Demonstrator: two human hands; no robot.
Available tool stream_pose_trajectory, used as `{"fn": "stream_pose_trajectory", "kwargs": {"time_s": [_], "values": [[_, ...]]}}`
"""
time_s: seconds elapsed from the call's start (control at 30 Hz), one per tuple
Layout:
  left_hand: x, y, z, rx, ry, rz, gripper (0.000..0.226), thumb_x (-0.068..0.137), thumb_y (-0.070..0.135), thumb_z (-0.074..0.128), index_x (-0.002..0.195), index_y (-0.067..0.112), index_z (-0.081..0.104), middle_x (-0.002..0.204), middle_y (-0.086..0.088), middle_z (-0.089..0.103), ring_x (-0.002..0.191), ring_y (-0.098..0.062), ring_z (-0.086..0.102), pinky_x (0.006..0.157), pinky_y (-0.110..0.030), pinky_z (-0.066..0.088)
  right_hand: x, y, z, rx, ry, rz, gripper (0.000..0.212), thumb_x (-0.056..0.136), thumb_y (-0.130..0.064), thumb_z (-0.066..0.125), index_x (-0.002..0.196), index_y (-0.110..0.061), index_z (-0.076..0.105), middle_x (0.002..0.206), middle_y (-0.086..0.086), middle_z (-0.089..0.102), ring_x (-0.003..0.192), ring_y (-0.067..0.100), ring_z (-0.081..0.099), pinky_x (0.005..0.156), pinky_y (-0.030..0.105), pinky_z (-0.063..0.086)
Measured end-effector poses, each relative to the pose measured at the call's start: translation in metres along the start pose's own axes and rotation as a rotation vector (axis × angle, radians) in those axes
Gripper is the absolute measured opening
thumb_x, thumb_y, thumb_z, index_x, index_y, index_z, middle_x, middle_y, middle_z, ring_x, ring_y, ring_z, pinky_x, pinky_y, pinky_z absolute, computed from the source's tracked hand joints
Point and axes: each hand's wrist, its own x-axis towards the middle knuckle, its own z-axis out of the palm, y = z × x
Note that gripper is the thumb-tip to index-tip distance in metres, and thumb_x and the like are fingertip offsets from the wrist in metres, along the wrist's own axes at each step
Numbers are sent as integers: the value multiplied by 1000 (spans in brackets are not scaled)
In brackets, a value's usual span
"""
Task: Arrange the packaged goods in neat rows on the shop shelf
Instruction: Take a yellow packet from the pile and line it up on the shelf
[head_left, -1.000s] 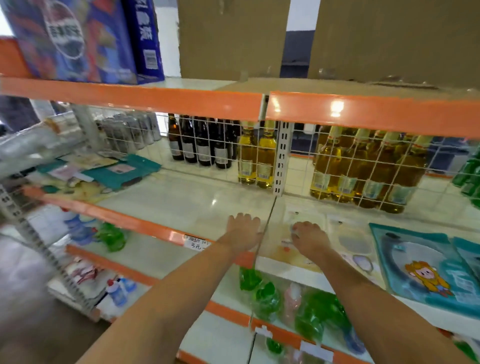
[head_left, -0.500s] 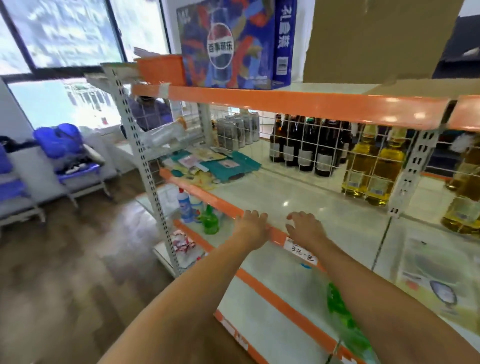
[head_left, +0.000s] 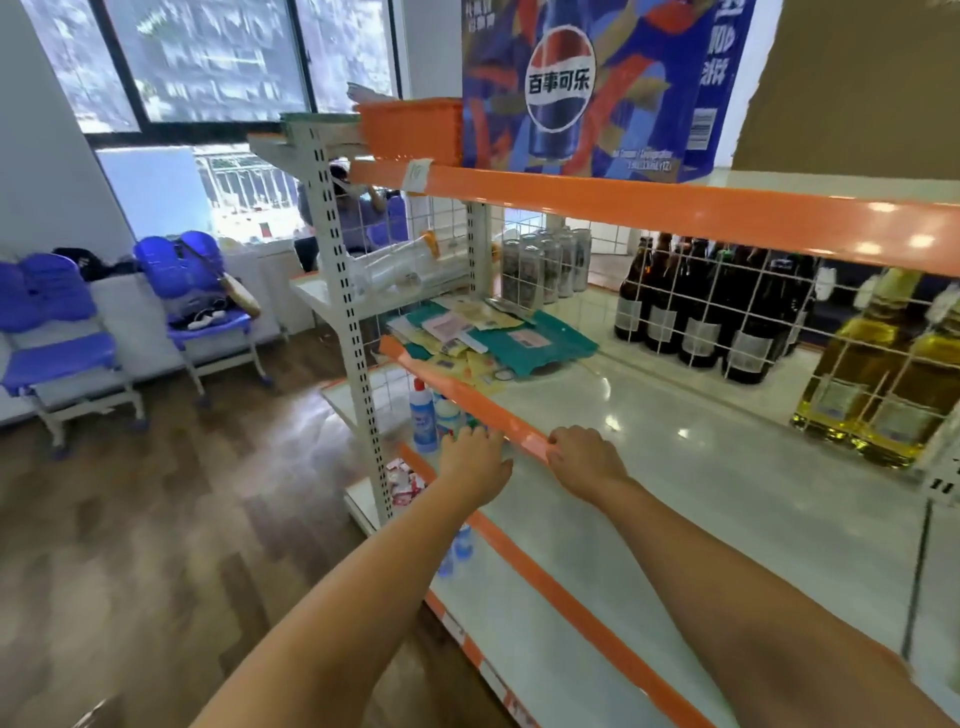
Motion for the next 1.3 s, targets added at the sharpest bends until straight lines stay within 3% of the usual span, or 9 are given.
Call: {"fn": "stream_pose_trajectory", "kwargs": {"time_s": [0.2, 0.4, 0.57, 0.83, 1.07, 1.3], "values": [[31, -29, 9, -25, 6, -48, 47, 98, 40, 39, 138, 14, 40, 138, -9, 46, 127, -29, 42, 102, -44, 35, 50, -12, 11, -10, 1, -47, 32, 96, -28, 41, 123, -16, 55, 120, 7, 58, 111, 26, 52, 90, 36, 43], [71, -57, 10, 10, 2, -134, 39, 99, 36, 35, 126, 11, 48, 127, -11, 53, 116, -29, 49, 94, -42, 40, 115, -25, 14, 8, -4, -110, 33, 97, -26, 42, 127, -18, 53, 129, 6, 55, 120, 25, 48, 97, 36, 41], [108, -83, -5, 20, 35, -188, 44, 99, 38, 39, 133, 11, 43, 133, -12, 49, 122, -29, 46, 100, -43, 38, 173, -41, 4, 7, 43, -171, 31, 97, -26, 41, 121, -11, 53, 124, 10, 56, 114, 28, 52, 91, 38, 45], [143, -106, 16, 59, -4, -288, 43, 99, 39, 38, 129, 10, 47, 126, -10, 54, 116, -27, 49, 97, -41, 38, 222, -51, 24, -2, 8, -248, 30, 98, -25, 34, 113, -9, 55, 117, 11, 56, 110, 29, 51, 88, 39, 42], [185, -127, 16, 47, -19, -216, 39, 99, 33, 37, 127, 9, 49, 127, -12, 53, 117, -29, 50, 98, -44, 40, 268, -59, 26, 27, 49, -210, 31, 99, -24, 34, 121, -14, 53, 122, 8, 54, 115, 25, 46, 93, 39, 41], [237, -160, 5, 25, 76, -64, 34, 99, 28, 34, 122, 10, 53, 123, -13, 56, 115, -29, 50, 95, -44, 40, 312, -73, 23, 72, 176, -75, 28, 98, -19, 37, 114, -11, 59, 115, 10, 58, 106, 27, 52, 82, 35, 44]]}}
